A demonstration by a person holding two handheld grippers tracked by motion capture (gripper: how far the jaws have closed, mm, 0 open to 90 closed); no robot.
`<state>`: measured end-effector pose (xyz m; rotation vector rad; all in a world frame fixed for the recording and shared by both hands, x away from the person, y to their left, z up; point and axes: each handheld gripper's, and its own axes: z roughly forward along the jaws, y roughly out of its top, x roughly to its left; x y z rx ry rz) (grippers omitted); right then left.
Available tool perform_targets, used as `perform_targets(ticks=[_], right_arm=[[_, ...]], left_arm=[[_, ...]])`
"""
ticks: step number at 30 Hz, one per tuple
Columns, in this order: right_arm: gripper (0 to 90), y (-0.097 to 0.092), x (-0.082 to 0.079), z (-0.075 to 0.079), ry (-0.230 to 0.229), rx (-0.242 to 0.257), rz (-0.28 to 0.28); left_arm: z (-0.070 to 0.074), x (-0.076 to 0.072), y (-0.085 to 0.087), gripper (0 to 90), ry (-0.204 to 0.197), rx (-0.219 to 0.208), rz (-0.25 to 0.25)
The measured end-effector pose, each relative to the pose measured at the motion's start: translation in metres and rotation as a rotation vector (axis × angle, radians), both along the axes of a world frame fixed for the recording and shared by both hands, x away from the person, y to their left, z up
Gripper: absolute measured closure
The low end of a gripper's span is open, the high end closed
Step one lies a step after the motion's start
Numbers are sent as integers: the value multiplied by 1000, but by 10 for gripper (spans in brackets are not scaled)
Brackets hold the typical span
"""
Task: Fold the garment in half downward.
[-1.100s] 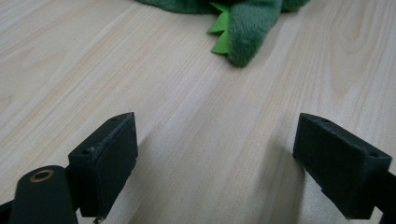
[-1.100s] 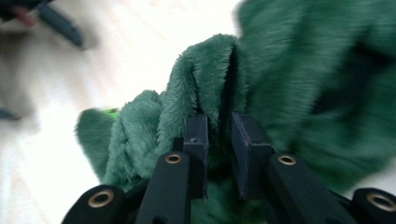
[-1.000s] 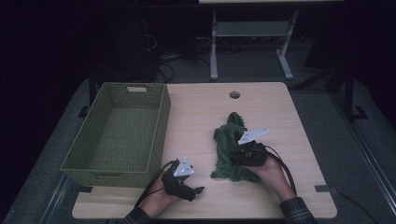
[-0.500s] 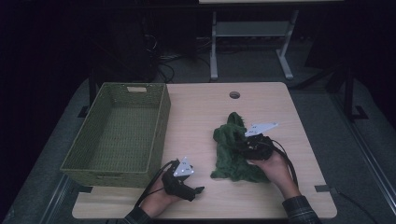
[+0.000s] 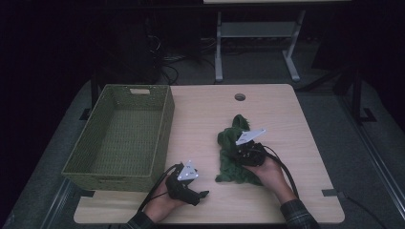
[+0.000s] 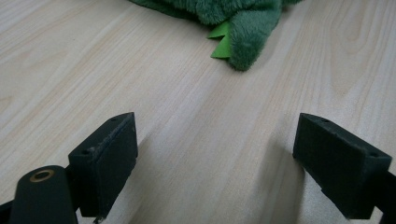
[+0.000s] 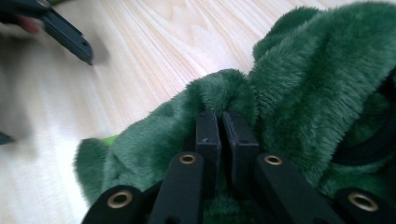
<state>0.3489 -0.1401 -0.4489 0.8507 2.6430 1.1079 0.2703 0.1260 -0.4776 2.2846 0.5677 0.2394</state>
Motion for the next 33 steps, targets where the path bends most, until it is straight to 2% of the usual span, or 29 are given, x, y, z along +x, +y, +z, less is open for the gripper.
perform_targets(ticks=[2, 4, 6, 9, 10, 11, 13, 14, 19, 20, 21, 24, 33], right_arm=[[862, 2, 1, -2, -2, -9, -4], [865, 2, 3, -6, 20, -2, -12], [846, -1, 3, -6, 22, 9, -11], [769, -7, 0, 2, 10, 35, -12], [769, -7, 0, 2, 10, 35, -12], [741, -15, -5, 11, -9, 51, -26], [733, -19, -8, 14, -5, 54, -34], [723, -32, -14, 19, -20, 63, -59], [698, -59, -31, 19, -31, 48, -101], [698, -59, -31, 19, -31, 48, -101], [684, -70, -39, 19, -32, 50, -121], [675, -87, -53, 17, -35, 56, -148], [649, -119, -88, 6, -14, 38, -203]], left_arm=[[0, 0, 0, 132, 1, -4, 2], [0, 0, 0, 132, 1, -4, 2], [0, 0, 0, 132, 1, -4, 2], [0, 0, 0, 132, 1, -3, 1], [0, 0, 0, 132, 1, -3, 1], [0, 0, 0, 132, 1, -4, 2], [0, 0, 0, 132, 2, -4, 2], [0, 0, 0, 132, 2, -4, 2], [0, 0, 0, 132, -2, -2, 0], [0, 0, 0, 132, -2, -2, 0], [0, 0, 0, 132, 2, -4, 2], [0, 0, 0, 131, 1, -4, 1], [0, 0, 0, 131, 2, -5, 2]])
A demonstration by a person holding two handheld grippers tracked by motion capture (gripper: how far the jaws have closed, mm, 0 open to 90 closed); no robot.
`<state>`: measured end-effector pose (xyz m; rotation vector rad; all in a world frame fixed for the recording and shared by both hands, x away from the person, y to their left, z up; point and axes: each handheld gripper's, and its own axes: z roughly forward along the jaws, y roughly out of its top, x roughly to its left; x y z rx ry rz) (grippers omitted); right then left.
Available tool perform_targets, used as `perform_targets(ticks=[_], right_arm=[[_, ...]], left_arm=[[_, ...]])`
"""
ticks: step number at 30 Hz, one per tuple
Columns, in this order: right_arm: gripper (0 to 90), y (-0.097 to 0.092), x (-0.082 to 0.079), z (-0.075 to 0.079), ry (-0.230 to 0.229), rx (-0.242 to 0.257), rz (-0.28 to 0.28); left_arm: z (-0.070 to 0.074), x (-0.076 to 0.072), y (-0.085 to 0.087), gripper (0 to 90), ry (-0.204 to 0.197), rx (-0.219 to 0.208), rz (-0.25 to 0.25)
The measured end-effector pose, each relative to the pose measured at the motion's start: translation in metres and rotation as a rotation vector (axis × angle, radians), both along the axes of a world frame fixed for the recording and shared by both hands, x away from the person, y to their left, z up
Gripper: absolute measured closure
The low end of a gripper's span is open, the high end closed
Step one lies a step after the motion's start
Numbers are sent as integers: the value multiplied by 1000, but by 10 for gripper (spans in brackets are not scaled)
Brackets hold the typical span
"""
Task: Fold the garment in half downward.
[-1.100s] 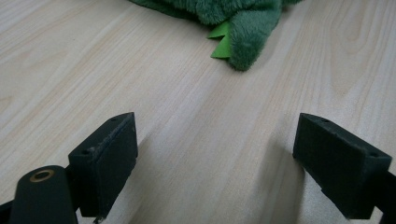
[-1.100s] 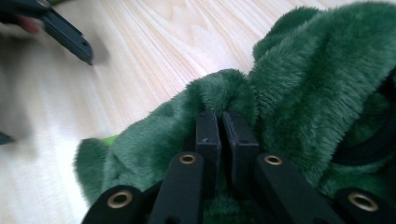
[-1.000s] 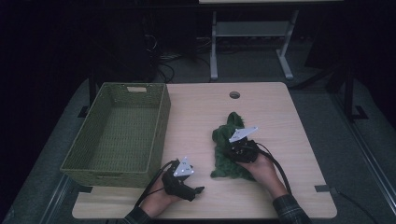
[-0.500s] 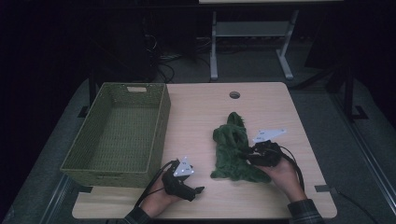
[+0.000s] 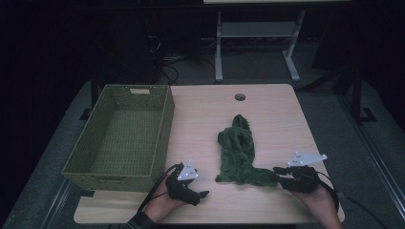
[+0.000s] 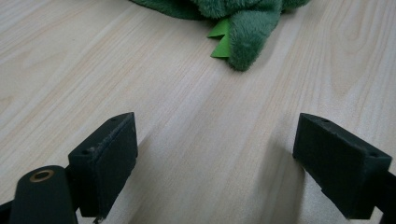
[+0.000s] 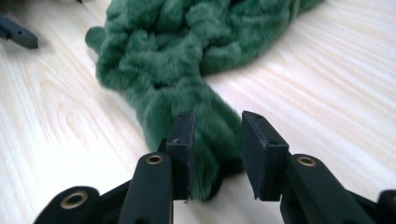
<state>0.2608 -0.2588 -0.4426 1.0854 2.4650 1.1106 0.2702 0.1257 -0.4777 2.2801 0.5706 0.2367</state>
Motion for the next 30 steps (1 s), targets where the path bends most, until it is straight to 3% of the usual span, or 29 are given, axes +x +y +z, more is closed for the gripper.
perform_targets(ticks=[12, 19, 24, 30], right_arm=[[633, -15, -22, -15, 62, -20, -12], [605, -10, -21, -23, 109, -28, 3], [791, -9, -18, -23, 108, -17, 23], [808, -11, -20, -18, 97, -1, 31]], left_arm=[[0, 0, 0, 131, -1, 0, 0], [0, 0, 0, 131, -1, 0, 0], [0, 0, 0, 131, -1, 0, -1], [0, 0, 0, 131, -1, 0, 0]])
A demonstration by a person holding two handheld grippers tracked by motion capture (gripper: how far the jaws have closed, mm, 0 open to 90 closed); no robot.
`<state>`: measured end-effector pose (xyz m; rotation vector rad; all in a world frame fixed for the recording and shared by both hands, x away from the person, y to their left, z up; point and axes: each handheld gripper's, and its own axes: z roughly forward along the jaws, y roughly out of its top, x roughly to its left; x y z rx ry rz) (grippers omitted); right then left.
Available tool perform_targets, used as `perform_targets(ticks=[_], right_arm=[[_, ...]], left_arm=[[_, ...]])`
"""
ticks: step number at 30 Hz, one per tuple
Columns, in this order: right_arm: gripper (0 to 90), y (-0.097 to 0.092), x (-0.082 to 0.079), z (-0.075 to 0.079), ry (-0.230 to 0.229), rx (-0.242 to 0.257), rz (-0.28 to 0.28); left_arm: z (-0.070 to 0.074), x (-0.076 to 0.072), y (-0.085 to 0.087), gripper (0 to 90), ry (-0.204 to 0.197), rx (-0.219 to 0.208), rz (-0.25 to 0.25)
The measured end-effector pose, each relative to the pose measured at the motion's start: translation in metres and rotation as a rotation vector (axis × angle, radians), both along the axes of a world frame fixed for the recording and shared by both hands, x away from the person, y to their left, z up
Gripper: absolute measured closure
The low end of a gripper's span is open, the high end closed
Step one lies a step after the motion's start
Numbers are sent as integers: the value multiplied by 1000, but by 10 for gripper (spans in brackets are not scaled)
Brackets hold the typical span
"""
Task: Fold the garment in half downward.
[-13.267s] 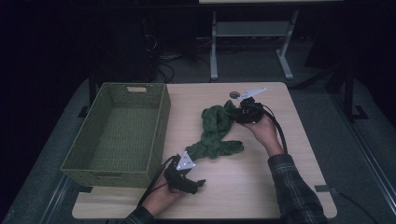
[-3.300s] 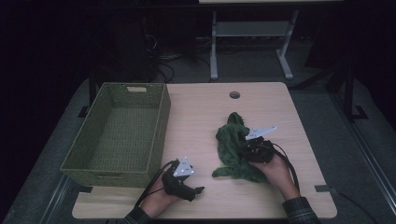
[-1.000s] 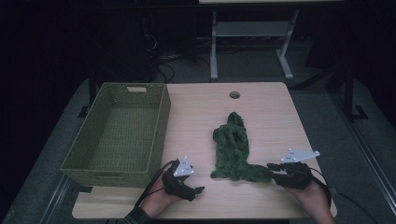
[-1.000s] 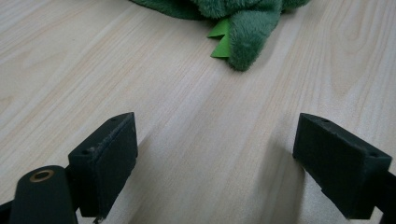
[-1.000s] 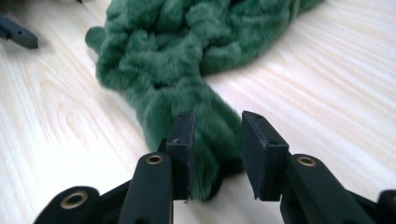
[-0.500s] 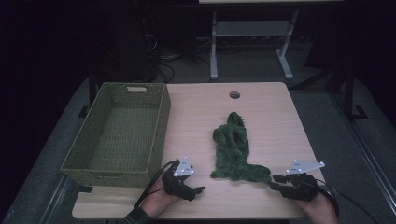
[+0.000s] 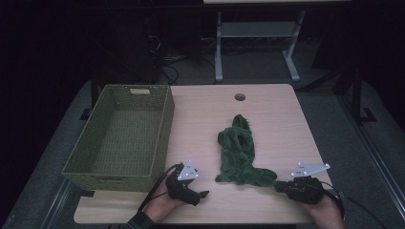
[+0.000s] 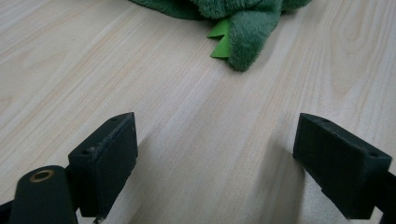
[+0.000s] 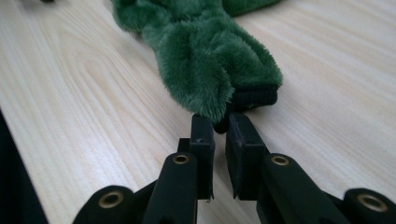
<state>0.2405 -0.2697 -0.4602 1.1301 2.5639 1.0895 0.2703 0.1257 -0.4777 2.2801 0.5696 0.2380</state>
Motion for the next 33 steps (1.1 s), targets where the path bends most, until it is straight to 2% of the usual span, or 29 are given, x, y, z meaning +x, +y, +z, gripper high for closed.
perform_targets(ticks=[1, 3, 5, 11, 17, 22, 29, 32, 33], right_arm=[[809, 0, 0, 5, -25, 25, 9], [809, 0, 1, 8, -29, 30, 14], [809, 5, 5, 16, -56, 54, 36], [805, 20, 16, 26, -86, 59, 73], [811, 28, 24, 33, -111, 79, 88], [811, 38, 37, 38, -129, 70, 87], [754, 62, 64, 40, -138, 58, 83], [754, 68, 71, 38, -135, 42, 86], [754, 75, 78, 35, -122, 34, 87]], left_arm=[[0, 0, 0, 131, 0, 0, 0], [0, 0, 0, 132, 0, 0, 0], [0, 0, 0, 132, -1, 0, 0], [0, 0, 0, 131, 0, 0, 0], [0, 0, 0, 132, 0, 0, 0], [0, 0, -1, 131, 1, -4, 3], [0, 0, 0, 132, -3, 0, -1], [0, 1, 0, 131, -3, 2, -1], [0, 1, 0, 131, -3, 2, -1]])
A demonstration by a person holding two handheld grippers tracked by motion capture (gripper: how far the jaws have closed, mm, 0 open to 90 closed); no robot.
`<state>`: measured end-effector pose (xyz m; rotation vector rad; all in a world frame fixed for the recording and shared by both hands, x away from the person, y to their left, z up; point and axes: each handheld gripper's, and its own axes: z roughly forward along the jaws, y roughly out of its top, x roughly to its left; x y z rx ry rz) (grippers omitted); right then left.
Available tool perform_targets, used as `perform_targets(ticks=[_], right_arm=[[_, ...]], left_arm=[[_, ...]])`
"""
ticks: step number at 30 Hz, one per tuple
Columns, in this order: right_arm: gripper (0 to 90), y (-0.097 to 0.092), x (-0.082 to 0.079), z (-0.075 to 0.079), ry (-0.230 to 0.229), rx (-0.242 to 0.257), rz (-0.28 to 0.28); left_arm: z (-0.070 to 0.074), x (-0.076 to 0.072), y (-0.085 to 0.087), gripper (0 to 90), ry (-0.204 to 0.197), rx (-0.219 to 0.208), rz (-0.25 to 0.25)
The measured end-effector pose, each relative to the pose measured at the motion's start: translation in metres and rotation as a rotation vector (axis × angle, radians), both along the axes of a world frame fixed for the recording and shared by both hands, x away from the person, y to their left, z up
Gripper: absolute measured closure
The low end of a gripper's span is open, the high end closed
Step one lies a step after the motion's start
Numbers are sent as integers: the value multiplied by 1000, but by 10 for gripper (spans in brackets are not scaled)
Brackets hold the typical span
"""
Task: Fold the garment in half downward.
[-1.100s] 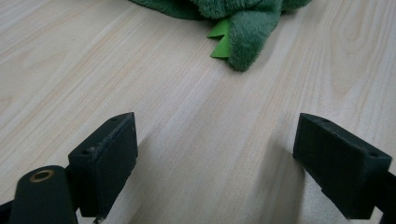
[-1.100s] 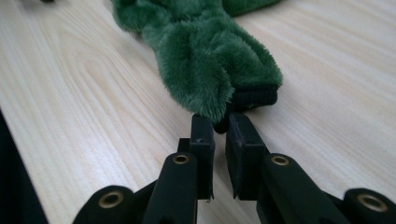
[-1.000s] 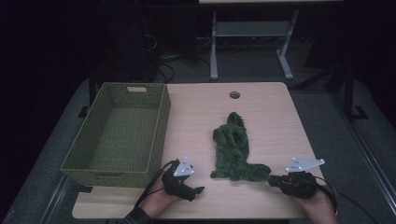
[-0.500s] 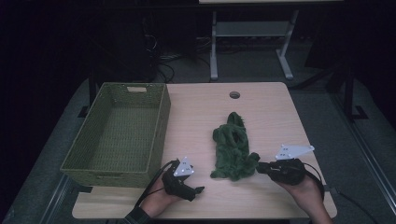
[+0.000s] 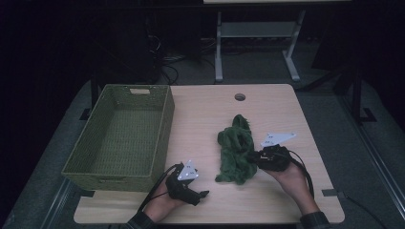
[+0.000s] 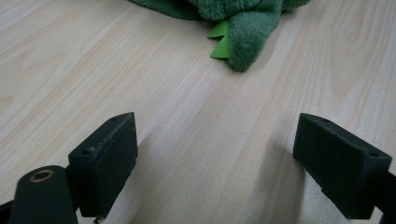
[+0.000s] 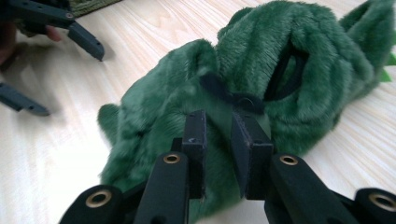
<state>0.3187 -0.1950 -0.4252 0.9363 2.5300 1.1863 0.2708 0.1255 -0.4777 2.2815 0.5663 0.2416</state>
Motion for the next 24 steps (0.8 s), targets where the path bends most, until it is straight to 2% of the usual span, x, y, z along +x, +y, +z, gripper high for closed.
perform_targets(ticks=[7, 11, 12, 14, 15, 16, 18, 20, 24], right_arm=[[708, 13, 15, -6, 1, -8, -22], [684, 14, 15, -3, -26, 20, -28], [684, 13, 13, 0, -47, 38, -24], [684, 14, 13, 0, -38, 41, -24], [685, 16, 13, -2, -28, 25, -19], [692, 19, 14, -9, 0, -19, -26], [705, 20, 15, -13, 15, -36, -33], [717, 20, 19, -21, 37, -92, -49], [719, 16, 18, -24, 54, -130, -75]], left_arm=[[0, 0, 0, 131, 3, -2, 1], [0, 0, 0, 131, 3, -2, 0], [0, 0, 0, 131, 3, -2, 0], [0, 0, 0, 131, 3, -3, 1], [0, 0, 0, 132, 3, -2, 0], [0, 0, 0, 131, 4, -3, 1], [0, 0, 0, 131, 3, -2, 0], [0, 0, 0, 131, 3, -2, 0], [0, 0, 0, 132, 3, -3, 0]])
